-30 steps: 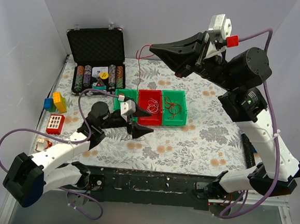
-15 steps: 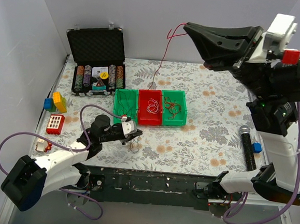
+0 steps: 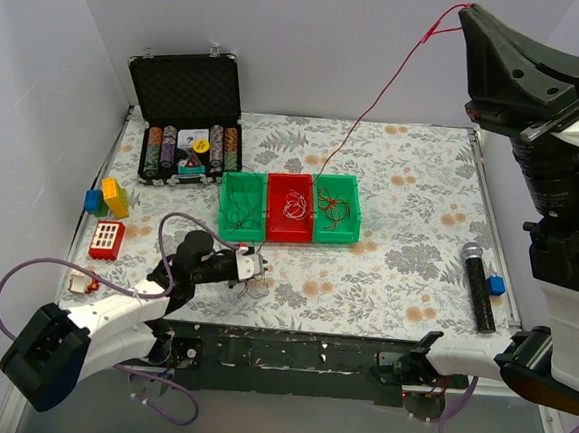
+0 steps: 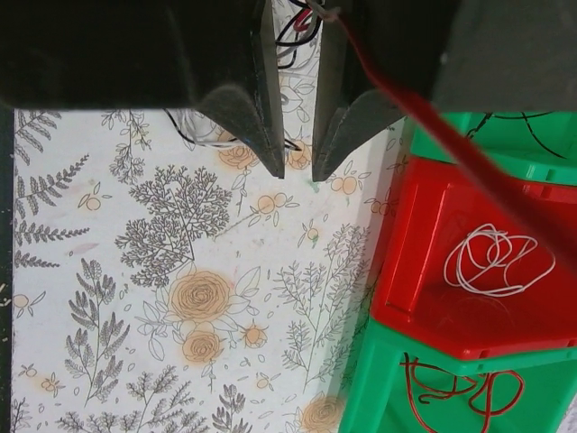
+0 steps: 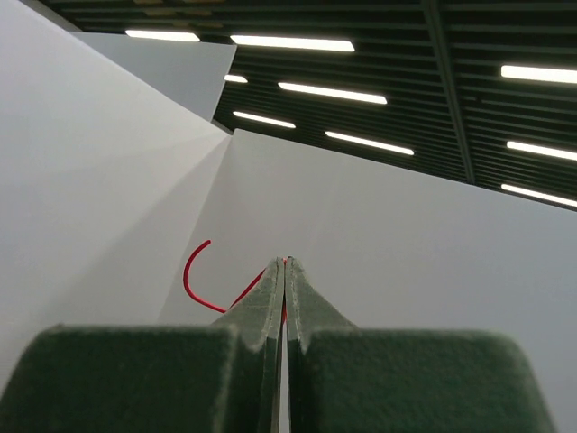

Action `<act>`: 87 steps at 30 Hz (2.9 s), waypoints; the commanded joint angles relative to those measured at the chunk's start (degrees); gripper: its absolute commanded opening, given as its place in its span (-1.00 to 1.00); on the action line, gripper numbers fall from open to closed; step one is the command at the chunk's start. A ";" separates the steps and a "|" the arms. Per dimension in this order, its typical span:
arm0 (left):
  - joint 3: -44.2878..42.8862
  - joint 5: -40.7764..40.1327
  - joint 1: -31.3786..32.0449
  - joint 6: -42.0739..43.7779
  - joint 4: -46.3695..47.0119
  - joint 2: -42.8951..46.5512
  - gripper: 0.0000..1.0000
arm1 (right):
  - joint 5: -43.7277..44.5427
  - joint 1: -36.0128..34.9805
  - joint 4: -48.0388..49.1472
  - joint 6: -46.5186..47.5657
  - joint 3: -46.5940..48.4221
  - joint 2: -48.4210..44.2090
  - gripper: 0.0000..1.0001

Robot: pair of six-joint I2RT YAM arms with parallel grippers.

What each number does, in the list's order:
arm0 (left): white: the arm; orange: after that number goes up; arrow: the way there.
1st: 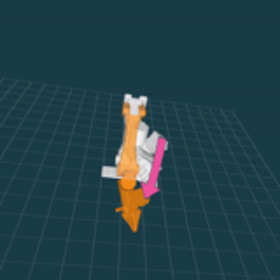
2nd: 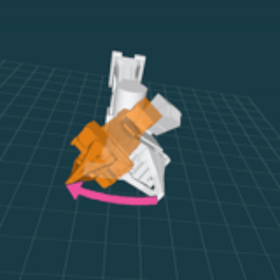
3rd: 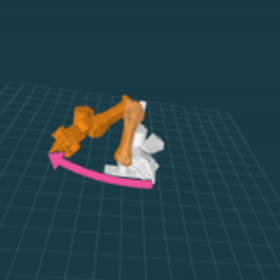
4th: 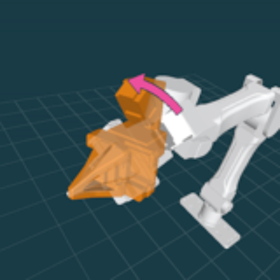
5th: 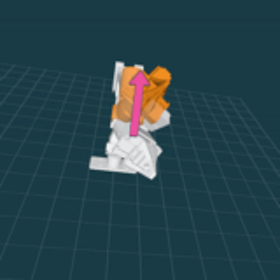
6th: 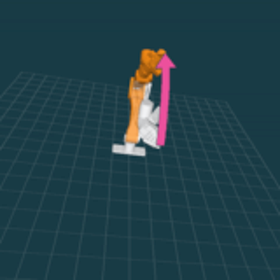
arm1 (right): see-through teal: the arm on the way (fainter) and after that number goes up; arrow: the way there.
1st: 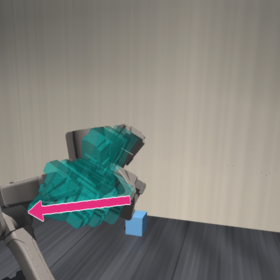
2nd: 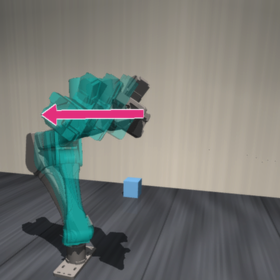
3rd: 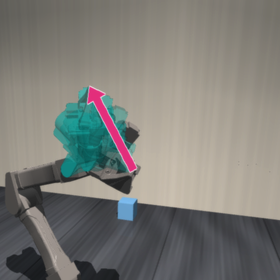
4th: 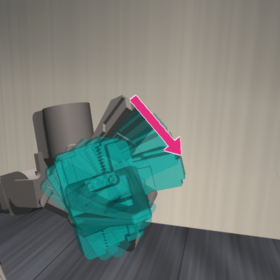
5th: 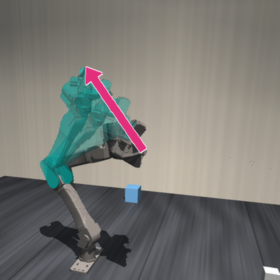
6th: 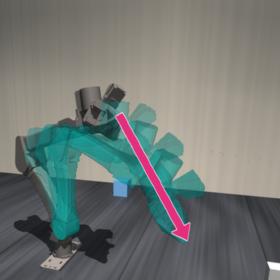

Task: Untangle the cables

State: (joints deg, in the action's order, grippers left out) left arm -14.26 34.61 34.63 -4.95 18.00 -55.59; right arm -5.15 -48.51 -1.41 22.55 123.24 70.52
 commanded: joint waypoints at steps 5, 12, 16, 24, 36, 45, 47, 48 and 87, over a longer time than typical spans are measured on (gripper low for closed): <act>4.41 -2.00 -0.53 4.69 -0.07 1.63 -0.52 | 11.55 -0.18 10.81 10.48 -0.46 -3.90 -0.97; 5.30 -2.35 -1.41 4.69 0.20 2.07 -0.48 | 20.08 -0.18 15.98 17.87 -2.38 -5.13 -0.97; 5.47 -2.35 -2.02 6.44 -0.16 2.42 -0.50 | 22.81 -0.18 17.94 19.47 -5.73 -6.19 -0.97; 1.61 -2.62 -2.73 6.45 -2.09 4.09 -0.52 | 33.96 -0.18 12.14 21.93 -11.68 -3.64 -0.97; -10.52 0.54 -2.73 5.92 -9.12 9.27 -0.55 | 23.48 -0.18 -5.70 -9.25 -52.81 -12.41 -0.92; -14.83 4.85 -2.64 8.20 -13.86 9.80 -0.52 | 5.59 -0.18 -17.48 -13.14 -58.46 -11.90 -0.58; -15.44 5.03 -2.64 8.03 -14.39 9.98 -0.52 | 2.08 -0.18 -17.66 -14.02 -60.39 -12.60 -0.48; -15.88 5.12 -2.64 7.94 -14.74 10.24 -0.53 | 0.77 -0.18 -17.23 -14.72 -61.36 -13.12 -0.44; -0.68 3.80 -2.20 21.82 -10.00 -5.49 0.08 | -18.32 -0.97 12.57 -24.74 -79.21 25.54 0.26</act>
State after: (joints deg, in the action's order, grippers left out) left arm -15.92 39.03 32.36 13.47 7.73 -61.47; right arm -24.67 -48.93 8.73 -0.23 43.31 93.84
